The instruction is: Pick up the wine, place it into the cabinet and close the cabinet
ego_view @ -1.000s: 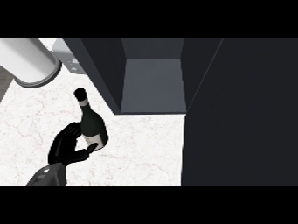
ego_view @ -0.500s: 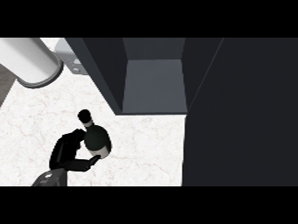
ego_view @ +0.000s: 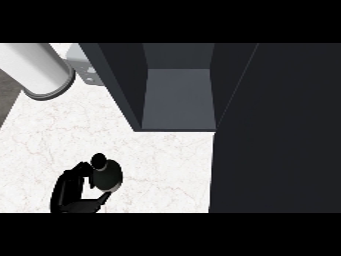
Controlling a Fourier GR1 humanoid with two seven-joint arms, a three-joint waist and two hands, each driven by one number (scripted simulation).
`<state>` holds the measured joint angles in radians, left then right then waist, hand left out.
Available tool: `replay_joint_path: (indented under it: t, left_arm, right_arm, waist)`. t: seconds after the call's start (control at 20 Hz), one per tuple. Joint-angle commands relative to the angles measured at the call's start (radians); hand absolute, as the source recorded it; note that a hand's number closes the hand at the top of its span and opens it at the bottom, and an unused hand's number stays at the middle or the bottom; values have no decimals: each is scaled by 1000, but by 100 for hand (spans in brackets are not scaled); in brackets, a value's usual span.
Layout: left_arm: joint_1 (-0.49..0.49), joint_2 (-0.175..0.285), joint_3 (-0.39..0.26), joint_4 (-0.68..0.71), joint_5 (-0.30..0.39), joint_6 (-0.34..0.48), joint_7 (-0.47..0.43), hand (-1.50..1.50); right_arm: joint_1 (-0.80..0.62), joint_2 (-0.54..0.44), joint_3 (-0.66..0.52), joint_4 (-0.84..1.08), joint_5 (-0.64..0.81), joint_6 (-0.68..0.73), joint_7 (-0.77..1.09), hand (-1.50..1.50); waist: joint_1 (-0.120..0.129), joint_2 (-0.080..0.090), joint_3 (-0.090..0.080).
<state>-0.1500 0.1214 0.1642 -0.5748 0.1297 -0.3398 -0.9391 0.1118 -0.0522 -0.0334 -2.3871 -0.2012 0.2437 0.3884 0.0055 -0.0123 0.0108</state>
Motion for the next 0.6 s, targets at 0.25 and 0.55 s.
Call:
replay_joint_path:
  t: [0.25,0.55]
  left_arm:
    - [222,-70,-83,-316,81,-128,88,150]
    - [364,-119,-183,-705,143,-26,307,150]
  right_arm:
    - [-44,18,18,33,3,-17,4,-150]
    - [-34,1,7,-8,-8,-22,51,-150]
  waist:
    - [8,9,-9]
    - [1,9,-10]
